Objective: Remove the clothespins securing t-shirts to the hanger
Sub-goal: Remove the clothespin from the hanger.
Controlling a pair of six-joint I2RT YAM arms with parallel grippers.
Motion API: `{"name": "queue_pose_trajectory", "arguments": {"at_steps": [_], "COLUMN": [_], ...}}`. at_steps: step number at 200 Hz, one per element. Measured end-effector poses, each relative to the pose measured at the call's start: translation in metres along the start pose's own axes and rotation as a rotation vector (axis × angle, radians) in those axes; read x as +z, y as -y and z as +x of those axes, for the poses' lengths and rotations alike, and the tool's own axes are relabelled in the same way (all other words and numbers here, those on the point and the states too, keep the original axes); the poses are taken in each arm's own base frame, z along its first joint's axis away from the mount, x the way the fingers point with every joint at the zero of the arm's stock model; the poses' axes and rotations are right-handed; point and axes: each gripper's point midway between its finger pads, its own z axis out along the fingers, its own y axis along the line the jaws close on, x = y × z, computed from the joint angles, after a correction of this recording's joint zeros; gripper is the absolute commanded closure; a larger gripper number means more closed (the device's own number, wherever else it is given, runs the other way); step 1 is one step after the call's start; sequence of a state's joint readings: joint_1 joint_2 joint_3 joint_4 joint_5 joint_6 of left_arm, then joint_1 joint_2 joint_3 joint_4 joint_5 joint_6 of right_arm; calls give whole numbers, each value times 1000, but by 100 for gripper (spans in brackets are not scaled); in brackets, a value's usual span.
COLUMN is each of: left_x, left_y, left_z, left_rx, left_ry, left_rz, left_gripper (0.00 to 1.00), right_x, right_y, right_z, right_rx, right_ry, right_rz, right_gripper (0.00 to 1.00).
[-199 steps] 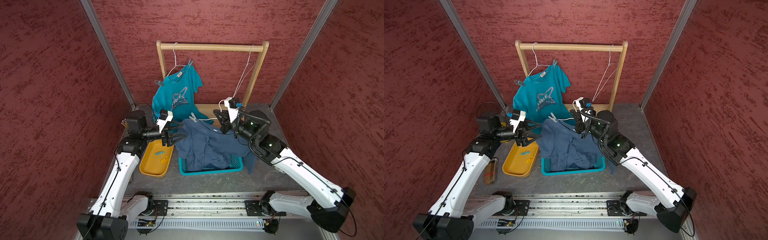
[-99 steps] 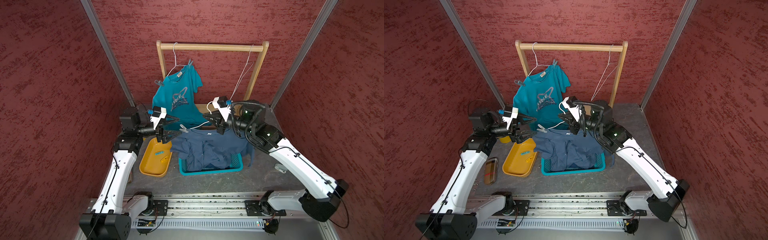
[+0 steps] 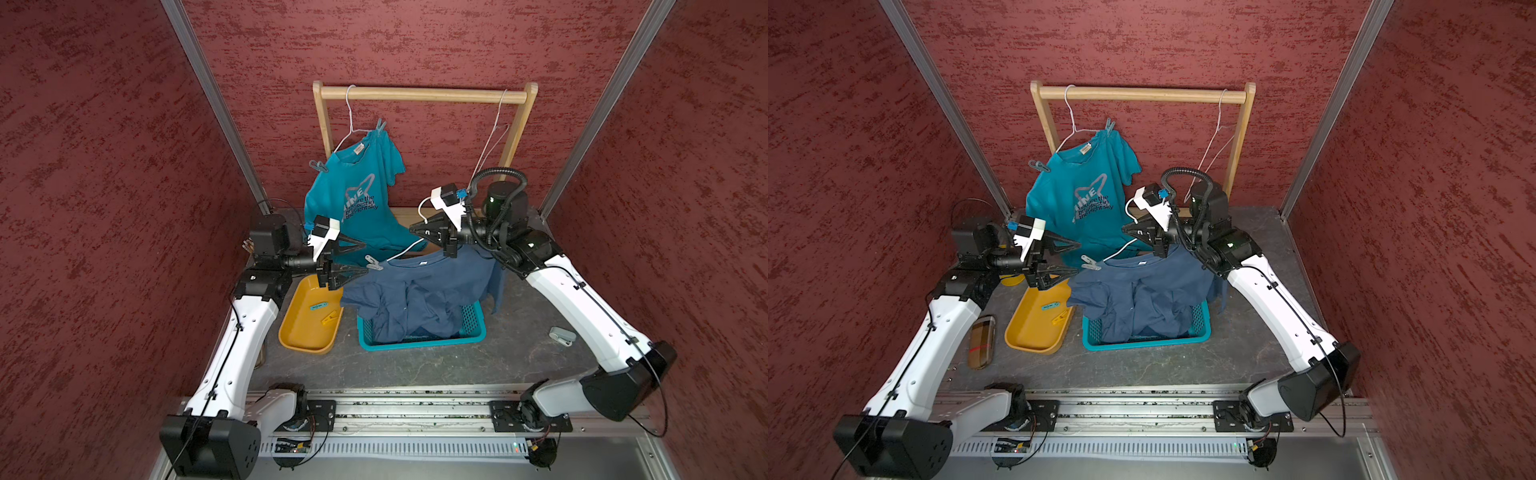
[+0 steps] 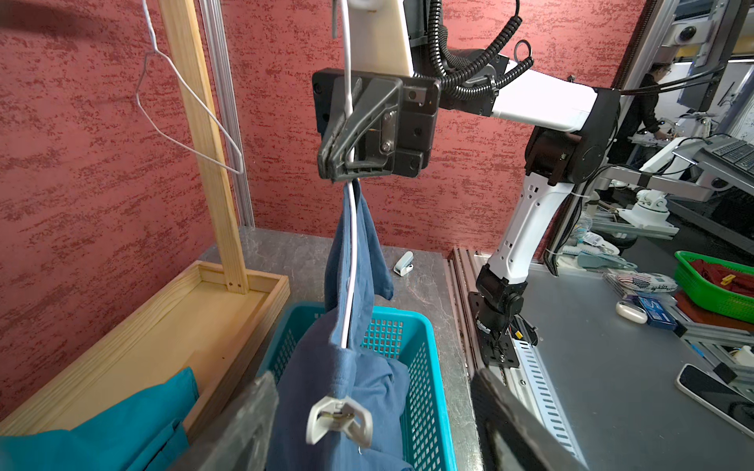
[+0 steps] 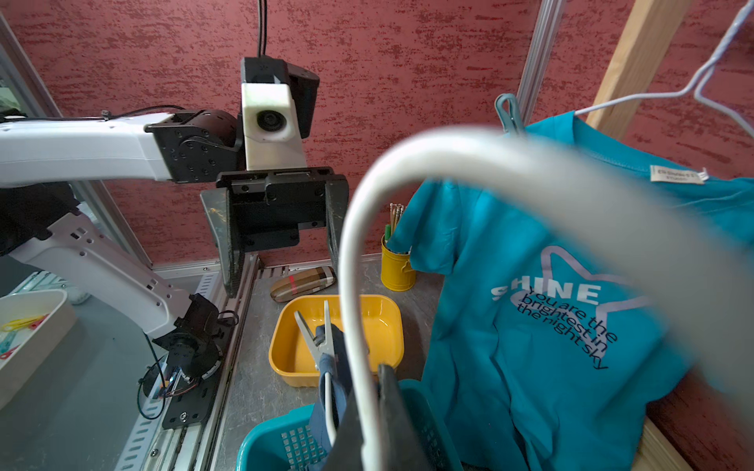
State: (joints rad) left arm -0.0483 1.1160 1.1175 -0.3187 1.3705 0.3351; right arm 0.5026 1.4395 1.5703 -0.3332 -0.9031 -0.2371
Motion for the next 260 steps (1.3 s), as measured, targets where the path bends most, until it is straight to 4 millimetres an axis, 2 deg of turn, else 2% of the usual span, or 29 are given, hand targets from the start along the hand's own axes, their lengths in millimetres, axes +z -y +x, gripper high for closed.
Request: {"name": "queue_pose_trajectory", "arguments": {"at_steps": [44, 83, 114, 133, 164, 199, 260], "left_x": [8, 18, 19, 19, 17, 17, 16], "left_y": [-12, -8, -8, -8, -3, -3, 1], "left_z": [14, 33, 41, 41, 39, 37, 35], "left_rx": [-46, -70, -74, -69, -56, -48, -39], "left_ry": [-22, -40, -43, -43, -39, -37, -33], "left_rz": [-12, 12, 15, 12, 12, 11, 5], "left_gripper": [26, 27, 39, 49, 59, 77, 92], "right_x": [0, -1, 0, -1, -2, -3, -1], "right_y": [-5, -7, -5, -4, -4, -4, -3], "right_z": [-3, 1, 3, 2, 0, 1, 11], "right_rx": [-14, -3, 7, 8, 9, 10, 33], "right_ry": [17, 40, 51, 57, 59, 57, 44], "right_rz": [-32, -27, -19, -14, -5, 5, 7], "right_gripper": [100, 100, 100, 100, 100, 100, 100]}}
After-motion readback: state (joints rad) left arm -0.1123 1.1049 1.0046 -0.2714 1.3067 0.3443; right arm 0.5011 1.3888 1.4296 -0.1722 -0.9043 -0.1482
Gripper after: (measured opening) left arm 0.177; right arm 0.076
